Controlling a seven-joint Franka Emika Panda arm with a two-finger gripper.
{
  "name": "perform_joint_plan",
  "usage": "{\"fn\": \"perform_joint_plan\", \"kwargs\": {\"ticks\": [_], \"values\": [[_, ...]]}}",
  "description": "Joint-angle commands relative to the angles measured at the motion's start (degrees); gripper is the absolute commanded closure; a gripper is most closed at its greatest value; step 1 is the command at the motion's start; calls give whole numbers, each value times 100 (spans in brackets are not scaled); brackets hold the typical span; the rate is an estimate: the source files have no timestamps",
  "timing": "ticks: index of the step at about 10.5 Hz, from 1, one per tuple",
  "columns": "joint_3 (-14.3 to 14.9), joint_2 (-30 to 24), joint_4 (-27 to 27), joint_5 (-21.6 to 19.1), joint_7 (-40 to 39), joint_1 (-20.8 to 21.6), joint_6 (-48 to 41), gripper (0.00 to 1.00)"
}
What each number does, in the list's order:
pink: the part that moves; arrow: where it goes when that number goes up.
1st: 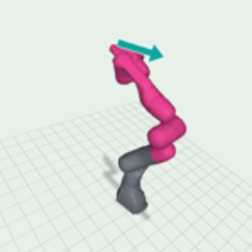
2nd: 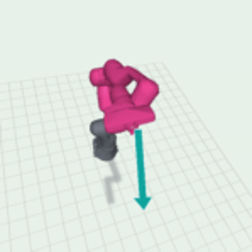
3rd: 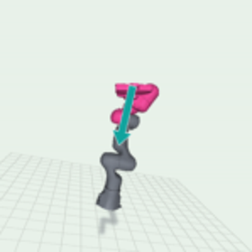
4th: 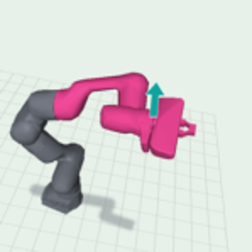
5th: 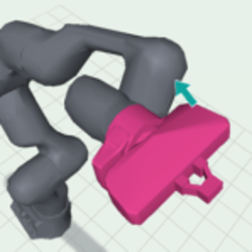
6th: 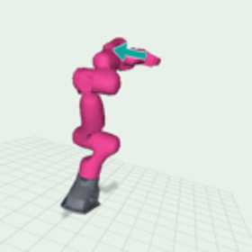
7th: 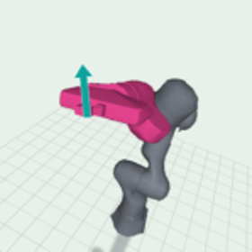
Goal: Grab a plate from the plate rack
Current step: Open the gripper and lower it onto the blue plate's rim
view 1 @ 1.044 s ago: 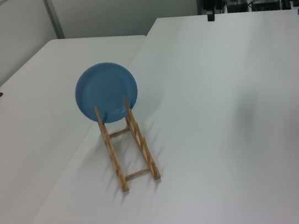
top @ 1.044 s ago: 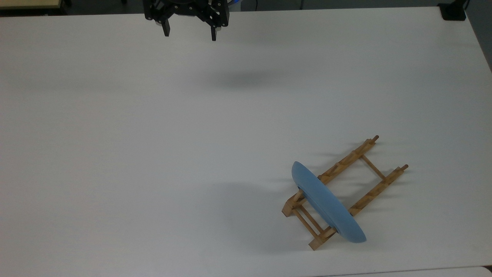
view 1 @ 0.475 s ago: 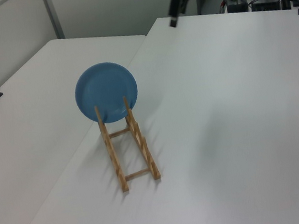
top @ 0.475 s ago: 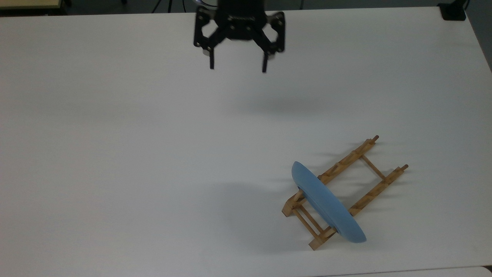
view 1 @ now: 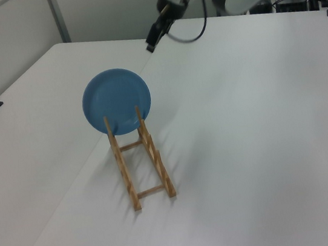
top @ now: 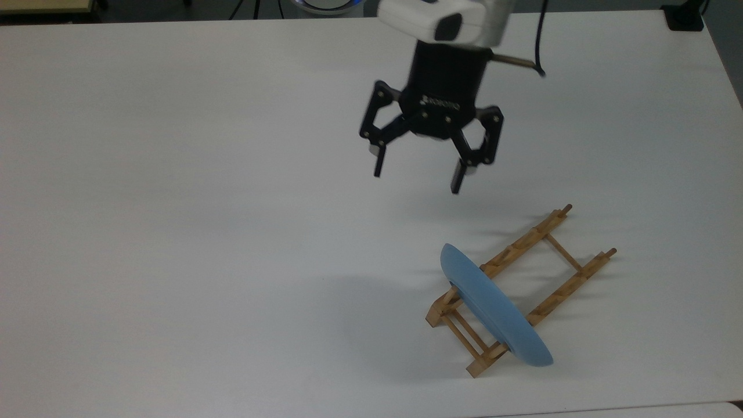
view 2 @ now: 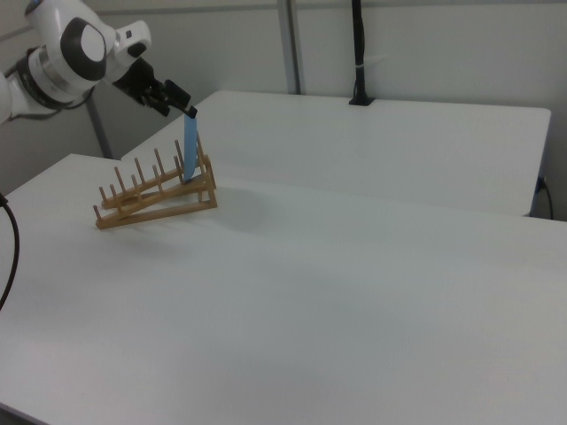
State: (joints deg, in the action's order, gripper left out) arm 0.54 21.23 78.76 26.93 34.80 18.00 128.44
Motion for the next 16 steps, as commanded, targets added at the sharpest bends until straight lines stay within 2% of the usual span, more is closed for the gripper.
{"fn": "perform_joint_plan", "kwargs": {"ticks": [1,3,5,8,10,11,12,13,14,16], "values": [[96,626,-466,890,1079,274,461,14],[122,952,-625,1391,1492,344,647,38],[131,1206,-739,1752,1722,353,805,54],[131,1305,-836,1842,1784,371,806,54],[113,1287,-819,1842,1776,380,797,46],[113,1287,-810,1859,1776,380,797,47],[104,1296,-810,1912,1776,389,797,53],[113,1296,-819,1930,1776,397,806,67],[113,1296,-827,1939,1776,397,806,76],[113,1305,-827,1947,1767,389,823,76]]}}
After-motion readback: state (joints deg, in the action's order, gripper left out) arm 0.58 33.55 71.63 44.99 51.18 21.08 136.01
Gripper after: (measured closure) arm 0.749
